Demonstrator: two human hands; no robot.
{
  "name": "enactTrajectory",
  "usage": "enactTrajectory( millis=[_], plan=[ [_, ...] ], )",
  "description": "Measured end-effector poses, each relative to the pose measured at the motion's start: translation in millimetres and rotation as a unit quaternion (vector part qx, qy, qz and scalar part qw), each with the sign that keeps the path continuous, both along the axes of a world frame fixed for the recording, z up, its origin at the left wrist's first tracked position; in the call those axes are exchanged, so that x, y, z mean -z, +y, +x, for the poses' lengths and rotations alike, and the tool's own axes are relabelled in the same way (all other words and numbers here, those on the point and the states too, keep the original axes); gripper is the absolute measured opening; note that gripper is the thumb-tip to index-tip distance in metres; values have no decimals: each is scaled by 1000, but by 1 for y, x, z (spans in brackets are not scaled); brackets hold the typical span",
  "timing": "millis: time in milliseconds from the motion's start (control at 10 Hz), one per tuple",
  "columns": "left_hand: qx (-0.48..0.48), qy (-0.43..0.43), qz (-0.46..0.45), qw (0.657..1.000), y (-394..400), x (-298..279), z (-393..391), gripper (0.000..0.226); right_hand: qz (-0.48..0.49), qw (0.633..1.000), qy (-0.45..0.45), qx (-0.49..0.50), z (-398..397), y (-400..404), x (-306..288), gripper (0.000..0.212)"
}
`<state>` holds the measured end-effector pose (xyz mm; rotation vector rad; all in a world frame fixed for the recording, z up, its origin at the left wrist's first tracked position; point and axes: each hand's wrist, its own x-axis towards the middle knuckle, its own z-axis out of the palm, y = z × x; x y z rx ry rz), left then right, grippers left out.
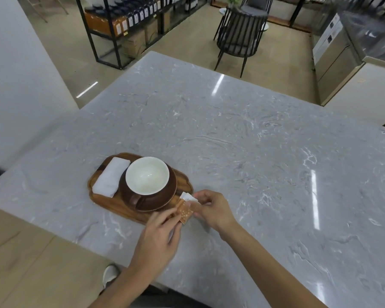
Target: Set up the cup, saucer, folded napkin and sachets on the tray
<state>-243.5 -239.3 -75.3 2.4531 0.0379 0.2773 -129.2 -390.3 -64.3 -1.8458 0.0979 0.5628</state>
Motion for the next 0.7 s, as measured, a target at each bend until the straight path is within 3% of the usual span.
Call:
enactTrajectory(
  millis=[200,500,700],
  plan=[
    [11,1,38,999,4,-2,-1,41,-114,989,-92,-24,13,16,6,26],
    [28,14,53,998,11,-5,-3,41,-112,984,-137,-20,8,16,13,21],
    [43,-39,27,998,15,-29,10,35,-126,975,-183,-29,8,2,-5,16]
  ],
)
